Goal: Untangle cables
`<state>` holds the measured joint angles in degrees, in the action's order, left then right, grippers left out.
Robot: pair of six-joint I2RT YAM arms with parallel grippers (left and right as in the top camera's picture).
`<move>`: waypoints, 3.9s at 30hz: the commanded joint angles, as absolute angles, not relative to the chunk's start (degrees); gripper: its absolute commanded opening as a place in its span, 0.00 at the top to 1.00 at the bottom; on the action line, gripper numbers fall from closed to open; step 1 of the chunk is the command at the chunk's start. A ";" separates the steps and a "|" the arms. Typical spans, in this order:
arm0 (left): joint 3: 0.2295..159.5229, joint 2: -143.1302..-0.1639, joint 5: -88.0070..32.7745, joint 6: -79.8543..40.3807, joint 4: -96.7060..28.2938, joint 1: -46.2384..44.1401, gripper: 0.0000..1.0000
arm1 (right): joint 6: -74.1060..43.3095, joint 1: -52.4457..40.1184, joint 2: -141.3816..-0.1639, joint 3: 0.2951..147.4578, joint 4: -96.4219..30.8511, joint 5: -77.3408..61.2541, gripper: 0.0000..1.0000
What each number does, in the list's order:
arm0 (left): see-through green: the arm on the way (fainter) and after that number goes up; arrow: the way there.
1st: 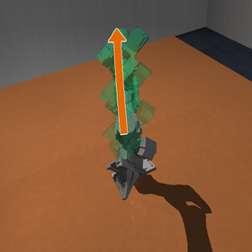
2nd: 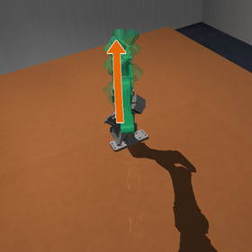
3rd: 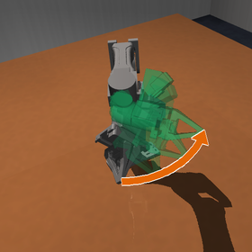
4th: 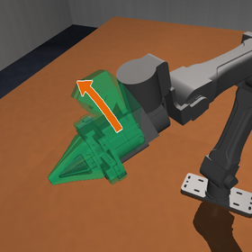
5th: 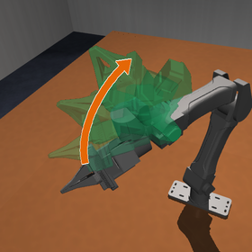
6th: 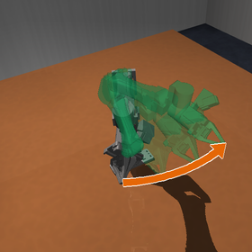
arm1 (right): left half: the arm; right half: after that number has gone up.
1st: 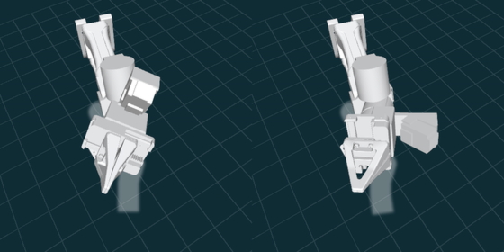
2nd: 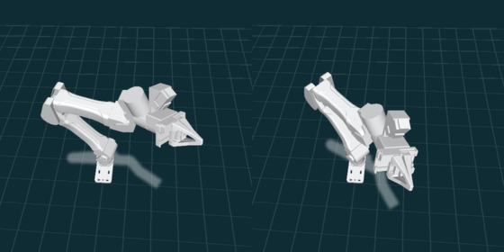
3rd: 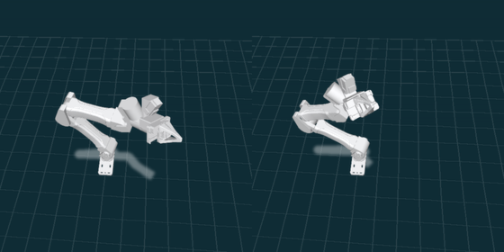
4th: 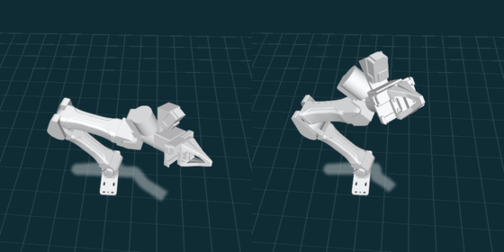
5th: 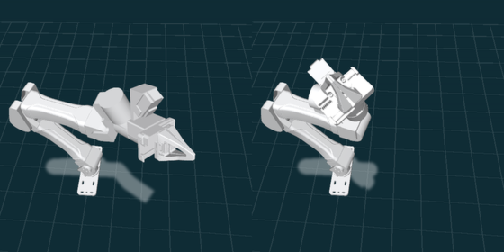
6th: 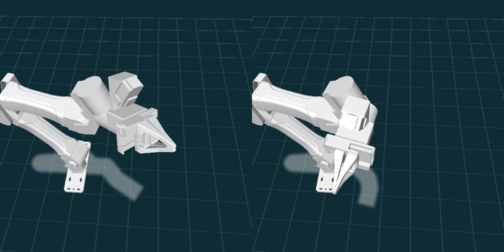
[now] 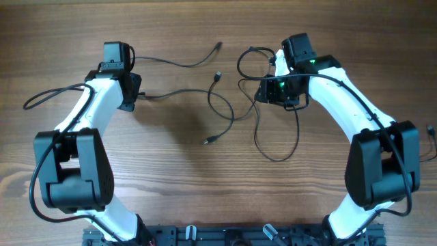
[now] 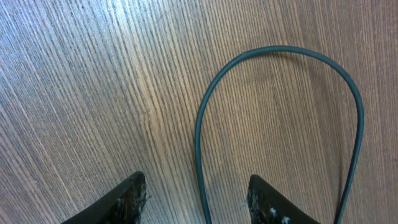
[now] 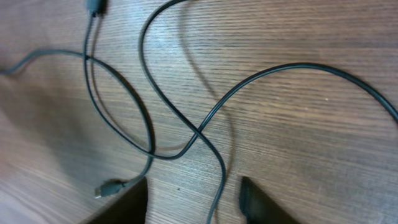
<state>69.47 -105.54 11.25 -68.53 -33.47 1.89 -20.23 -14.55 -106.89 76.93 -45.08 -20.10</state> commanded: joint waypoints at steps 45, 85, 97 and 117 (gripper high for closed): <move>69.54 -105.56 9.85 -69.32 -33.45 1.93 0.44 | -31.29 -23.66 -115.61 75.24 -37.89 -2.66 0.45; 69.54 -105.56 9.85 -69.30 -33.45 1.93 0.44 | -19.09 -13.78 -80.93 84.20 -35.97 18.85 0.96; 69.54 -105.56 9.85 -69.30 -33.45 1.93 0.43 | -10.26 1.15 -81.17 84.12 -37.34 35.94 0.96; 69.54 -105.56 9.85 -69.30 -33.45 1.93 0.43 | -12.01 18.31 -100.64 83.83 -47.53 20.78 0.96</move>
